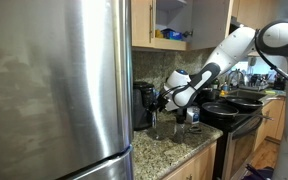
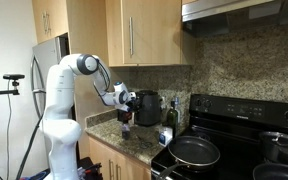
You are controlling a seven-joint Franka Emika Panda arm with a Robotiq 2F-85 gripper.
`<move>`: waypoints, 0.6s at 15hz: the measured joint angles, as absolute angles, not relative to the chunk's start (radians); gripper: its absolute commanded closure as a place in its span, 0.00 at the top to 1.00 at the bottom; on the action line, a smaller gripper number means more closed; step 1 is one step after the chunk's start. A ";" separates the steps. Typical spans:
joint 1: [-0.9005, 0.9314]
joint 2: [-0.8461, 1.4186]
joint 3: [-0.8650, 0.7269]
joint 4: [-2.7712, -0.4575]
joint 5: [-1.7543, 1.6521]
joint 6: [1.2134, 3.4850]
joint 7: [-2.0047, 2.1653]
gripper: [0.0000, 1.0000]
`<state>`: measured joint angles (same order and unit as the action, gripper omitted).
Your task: Open the airfryer, place the bottle of black pepper inside the open upper cabinet, close the open upper cabinet
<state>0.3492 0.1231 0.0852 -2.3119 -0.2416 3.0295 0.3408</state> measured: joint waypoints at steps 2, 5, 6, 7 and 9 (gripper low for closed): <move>0.347 0.122 0.096 -2.312 -0.209 2.989 0.331 1.00; 0.311 0.069 0.136 -2.264 0.015 2.788 0.157 1.00; 0.294 0.043 0.137 -2.236 0.054 2.725 0.113 1.00; 0.273 0.020 0.136 -2.209 0.063 2.680 0.095 1.00; 0.240 -0.011 0.134 -2.163 0.062 2.605 0.085 1.00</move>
<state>0.2396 -0.0106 0.1342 -2.1627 0.0625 2.6053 0.0850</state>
